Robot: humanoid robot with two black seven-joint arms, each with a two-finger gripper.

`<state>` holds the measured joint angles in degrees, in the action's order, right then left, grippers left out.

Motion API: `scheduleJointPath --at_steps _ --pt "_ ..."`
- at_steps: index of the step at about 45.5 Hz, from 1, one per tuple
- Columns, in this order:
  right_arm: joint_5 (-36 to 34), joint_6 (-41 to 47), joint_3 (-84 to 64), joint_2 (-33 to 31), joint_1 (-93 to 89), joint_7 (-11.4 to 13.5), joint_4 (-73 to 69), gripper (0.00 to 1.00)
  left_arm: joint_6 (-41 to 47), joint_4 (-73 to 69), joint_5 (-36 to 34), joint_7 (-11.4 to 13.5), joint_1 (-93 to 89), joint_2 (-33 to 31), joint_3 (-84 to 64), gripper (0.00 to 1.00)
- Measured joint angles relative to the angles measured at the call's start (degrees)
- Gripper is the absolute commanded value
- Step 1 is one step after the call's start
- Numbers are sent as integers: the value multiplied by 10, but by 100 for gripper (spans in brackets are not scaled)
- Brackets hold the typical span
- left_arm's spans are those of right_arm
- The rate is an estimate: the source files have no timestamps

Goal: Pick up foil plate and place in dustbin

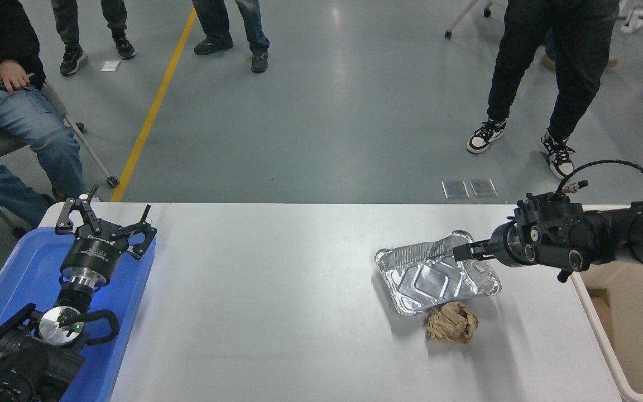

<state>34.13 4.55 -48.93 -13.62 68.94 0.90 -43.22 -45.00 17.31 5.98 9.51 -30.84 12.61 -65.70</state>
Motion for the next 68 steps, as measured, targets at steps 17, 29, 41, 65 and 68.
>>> scheduleJointPath --at_steps 17,29,41,65,68 --pt "16 -33 17 19 -72 0 72 83 0 0 0 0 0 0 0 99" --pt "25 -40 23 25 -88 -1 87 42 0 0 0 1 0 0 0 99" --pt "27 -41 35 28 -94 -2 89 18 0 0 0 1 0 0 0 99" --pt "25 -21 39 21 -44 -6 33 0 0 0 0 0 0 0 0 99" --pt "21 -15 31 11 -19 -6 11 0 0 0 0 0 0 0 0 99"
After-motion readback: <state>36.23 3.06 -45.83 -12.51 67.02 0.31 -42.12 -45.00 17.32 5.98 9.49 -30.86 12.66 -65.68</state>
